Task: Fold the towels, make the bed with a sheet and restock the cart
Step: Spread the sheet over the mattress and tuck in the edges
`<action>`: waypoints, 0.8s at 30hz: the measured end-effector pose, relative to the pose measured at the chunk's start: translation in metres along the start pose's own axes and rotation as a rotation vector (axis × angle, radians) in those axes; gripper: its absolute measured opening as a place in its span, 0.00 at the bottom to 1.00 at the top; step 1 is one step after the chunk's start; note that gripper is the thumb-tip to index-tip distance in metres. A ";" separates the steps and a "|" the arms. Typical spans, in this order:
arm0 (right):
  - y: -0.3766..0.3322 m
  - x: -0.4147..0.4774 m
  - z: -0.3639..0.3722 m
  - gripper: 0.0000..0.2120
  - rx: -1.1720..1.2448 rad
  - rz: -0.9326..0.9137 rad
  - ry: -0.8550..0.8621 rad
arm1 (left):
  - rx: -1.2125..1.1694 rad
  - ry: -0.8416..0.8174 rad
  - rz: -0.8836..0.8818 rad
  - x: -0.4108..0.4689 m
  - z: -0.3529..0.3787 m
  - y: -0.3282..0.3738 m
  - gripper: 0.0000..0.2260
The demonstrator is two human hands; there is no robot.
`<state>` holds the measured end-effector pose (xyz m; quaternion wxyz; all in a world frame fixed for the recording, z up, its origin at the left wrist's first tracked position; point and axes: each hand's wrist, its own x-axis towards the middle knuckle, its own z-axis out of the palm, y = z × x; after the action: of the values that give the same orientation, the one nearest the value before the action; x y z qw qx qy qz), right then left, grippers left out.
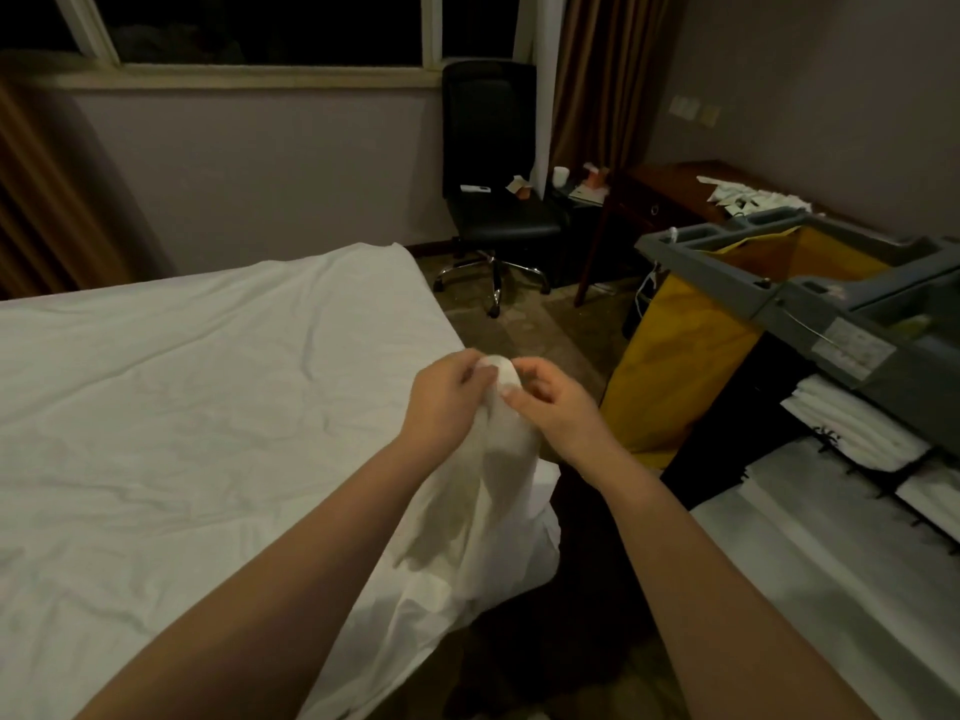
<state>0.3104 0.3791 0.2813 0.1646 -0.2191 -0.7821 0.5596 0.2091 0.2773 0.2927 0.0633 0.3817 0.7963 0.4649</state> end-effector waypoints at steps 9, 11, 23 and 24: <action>0.034 0.032 -0.025 0.09 -0.363 0.140 -0.005 | 0.072 0.118 -0.259 0.045 -0.011 0.002 0.08; 0.028 0.043 -0.035 0.10 -0.539 0.036 0.055 | 0.356 -0.042 -0.203 0.048 -0.004 0.005 0.19; 0.018 0.074 -0.055 0.06 -0.235 -0.197 -0.057 | 0.276 -0.119 -0.138 0.059 0.054 0.022 0.10; 0.023 0.078 -0.057 0.08 -0.181 -0.132 -0.104 | 0.173 -0.064 -0.189 0.059 0.053 0.023 0.12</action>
<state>0.2765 0.4726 0.2784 0.1401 -0.1516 -0.8496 0.4854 0.2047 0.3599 0.2959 0.0990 0.3240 0.8634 0.3738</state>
